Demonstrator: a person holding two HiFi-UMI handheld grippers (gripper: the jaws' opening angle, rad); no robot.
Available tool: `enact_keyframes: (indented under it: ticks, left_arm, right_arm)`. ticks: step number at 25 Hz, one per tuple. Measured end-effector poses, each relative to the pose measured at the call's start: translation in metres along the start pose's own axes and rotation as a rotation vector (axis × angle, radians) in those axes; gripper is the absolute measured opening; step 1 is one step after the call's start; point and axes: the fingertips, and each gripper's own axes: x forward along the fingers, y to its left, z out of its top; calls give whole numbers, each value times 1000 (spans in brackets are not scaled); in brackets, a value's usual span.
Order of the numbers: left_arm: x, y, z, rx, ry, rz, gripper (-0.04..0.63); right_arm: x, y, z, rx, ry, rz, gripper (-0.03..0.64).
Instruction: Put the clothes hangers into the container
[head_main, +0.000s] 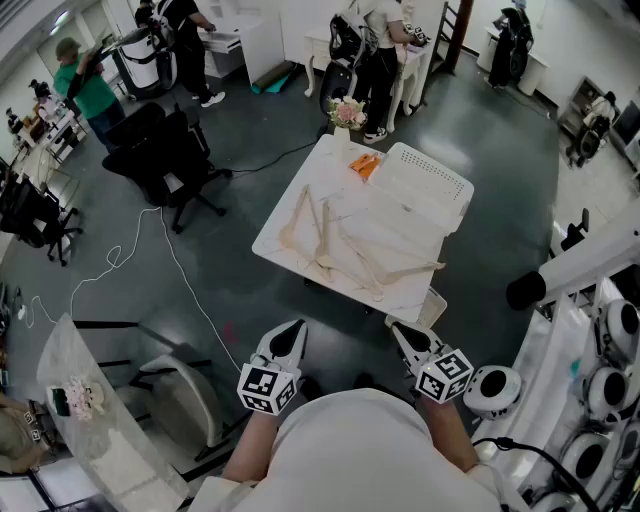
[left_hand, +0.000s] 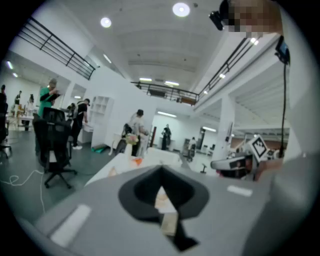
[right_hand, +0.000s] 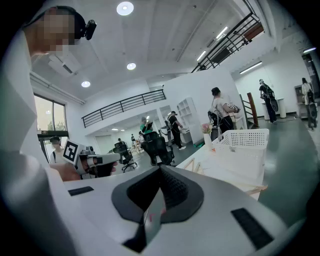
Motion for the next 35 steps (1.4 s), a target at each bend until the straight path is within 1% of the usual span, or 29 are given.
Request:
enact_keyframes:
  ticks: [6,15,23,35]
  left_arm:
    - [-1,3,1,-1,6,-8,2]
    - [-5,7,-9,-7,24,-13,2]
    - [-19,18,-11,-5,24,-31,2]
    - [-45,39,-16,-6,28,-88,2]
  right_arm:
    - [3,2,3,2,-1,-8,2]
    - [7,11,-1,-10,7,2,3]
    - [11,25,-6,1,-3,-20,3]
    - [21,62,-15,35,-28,-39,3]
